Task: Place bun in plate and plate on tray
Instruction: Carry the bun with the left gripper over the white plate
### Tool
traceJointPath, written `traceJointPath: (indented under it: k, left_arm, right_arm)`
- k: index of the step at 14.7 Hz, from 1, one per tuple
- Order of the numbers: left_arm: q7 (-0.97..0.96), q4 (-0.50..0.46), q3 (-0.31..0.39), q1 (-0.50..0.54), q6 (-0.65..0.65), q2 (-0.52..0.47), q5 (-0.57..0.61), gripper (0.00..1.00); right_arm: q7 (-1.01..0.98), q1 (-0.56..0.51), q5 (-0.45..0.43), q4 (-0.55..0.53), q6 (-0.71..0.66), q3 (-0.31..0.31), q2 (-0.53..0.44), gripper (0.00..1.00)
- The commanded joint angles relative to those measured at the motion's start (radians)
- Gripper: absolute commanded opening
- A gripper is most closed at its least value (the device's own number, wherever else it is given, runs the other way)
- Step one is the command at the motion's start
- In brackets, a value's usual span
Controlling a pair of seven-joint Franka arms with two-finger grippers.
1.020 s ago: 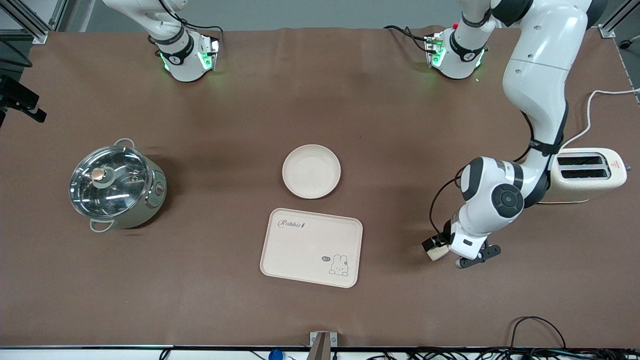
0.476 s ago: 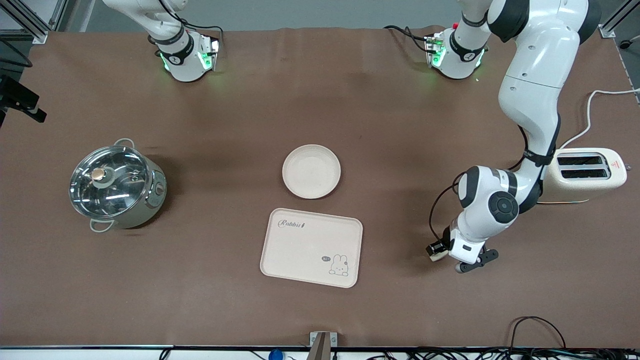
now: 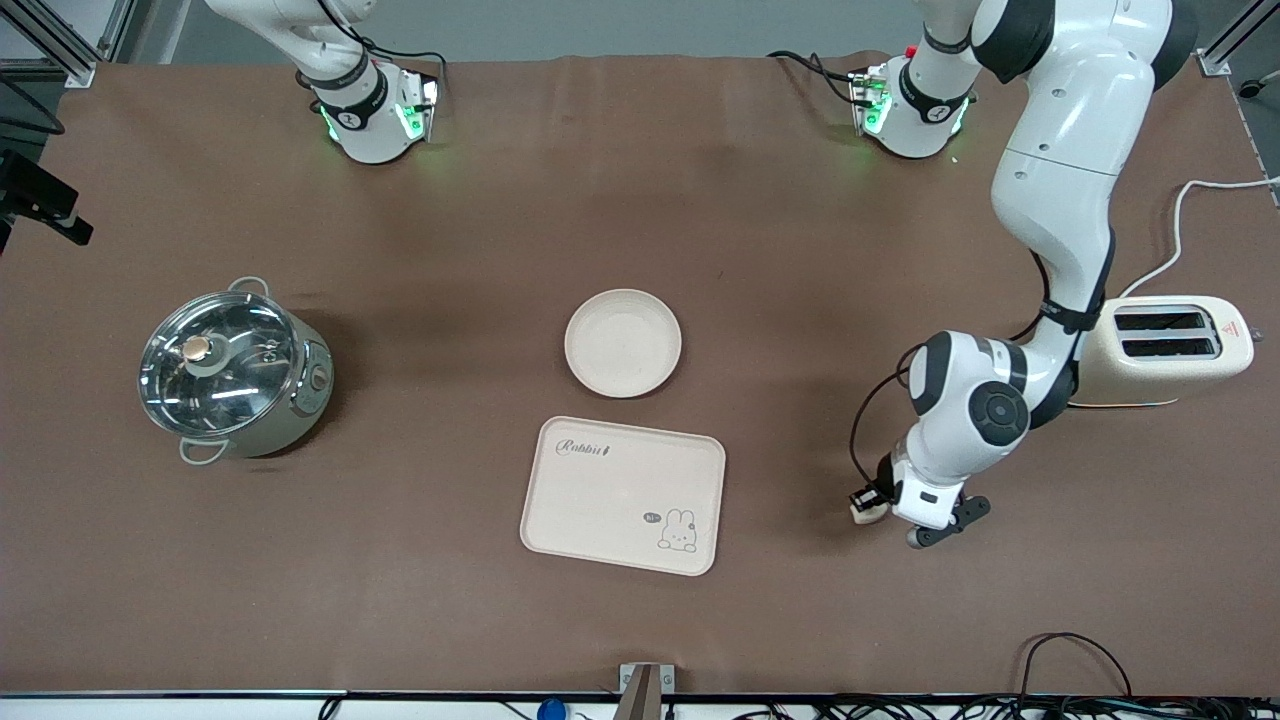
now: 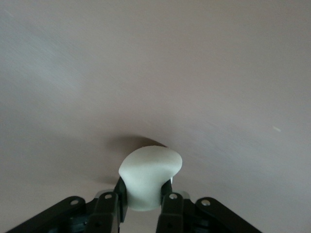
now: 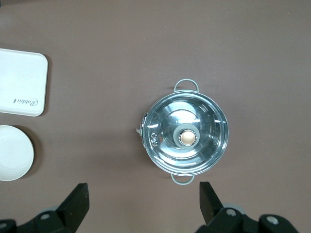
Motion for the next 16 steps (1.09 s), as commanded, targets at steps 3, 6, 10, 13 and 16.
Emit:
traceJointPath:
  k: [3,6,10,13,16]
  left_arm:
    - [-0.333,0.001,0.009,-0.251,-0.059,-0.063,-0.004,0.31]
    - [-0.478,0.002,0.012,-0.384,-0.100,-0.068,-0.004,0.32]
    - [-0.636,-0.001,0.008,-0.525,-0.110,-0.068,-0.004,0.35]
    - [-0.711,-0.005,0.008,-0.590,-0.146,-0.067,-0.004,0.38]
    - [-0.728,-0.005,0.006,-0.616,-0.177,-0.064,-0.004,0.54]
  right_arm:
    - [0.013,0.002,0.000,-0.013,0.003,0.001,-0.019,1.00]
    - [0.013,0.002,0.000,-0.013,0.003,0.001,-0.017,1.00]
    - [0.015,0.001,0.006,-0.013,0.002,0.000,-0.017,1.00]
    - [0.010,0.004,0.010,-0.014,-0.010,0.001,-0.017,1.00]
    - [0.016,0.077,0.007,-0.014,-0.052,0.006,-0.007,1.00]
